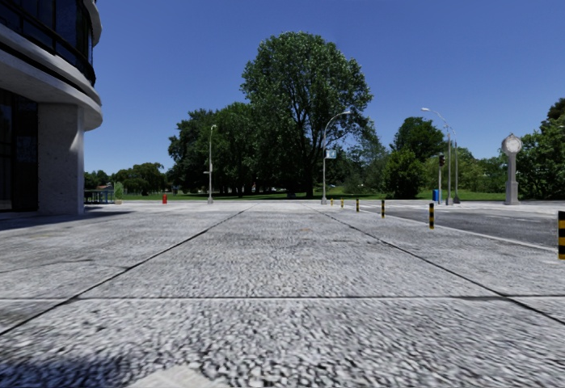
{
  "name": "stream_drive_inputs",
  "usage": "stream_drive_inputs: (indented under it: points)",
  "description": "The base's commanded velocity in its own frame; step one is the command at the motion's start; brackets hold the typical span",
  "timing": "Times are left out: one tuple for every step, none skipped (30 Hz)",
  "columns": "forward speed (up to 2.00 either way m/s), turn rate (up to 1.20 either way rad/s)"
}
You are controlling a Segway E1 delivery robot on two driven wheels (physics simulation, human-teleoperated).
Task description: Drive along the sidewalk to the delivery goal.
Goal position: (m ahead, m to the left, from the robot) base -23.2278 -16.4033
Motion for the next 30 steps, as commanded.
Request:
stream_drive_inputs:
  points:
    - [2.0, 0.0]
    - [2.0, 0.0]
    - [2.0, 0.0]
    - [2.0, 0.0]
    - [2.0, 0.0]
    - [2.0, 0.0]
    - [2.0, 0.0]
    - [2.0, 0.0]
    - [2.0, 0.0]
    - [2.0, 0.0]
    - [2.0, 0.0]
    - [2.0, 0.0]
    - [2.0, 0.0]
    - [2.0, 0.0]
    - [2.0, 0.0]
    - [2.0, 0.0]
    - [2.0, 0.0]
    - [2.0, 0.0]
    - [2.0, 0.0]
    - [2.0, 0.0]
    - [2.0, 0.0]
    - [2.0, 0.0]
    - [2.0, 0.0]
    - [2.0, 0.0]
    - [2.0, 0.0]
    - [2.0, 0.0]
    - [2.0, 0.0]
    - [2.0, 0.0]
    - [2.0, 0.0]
    - [2.0, 0.0]
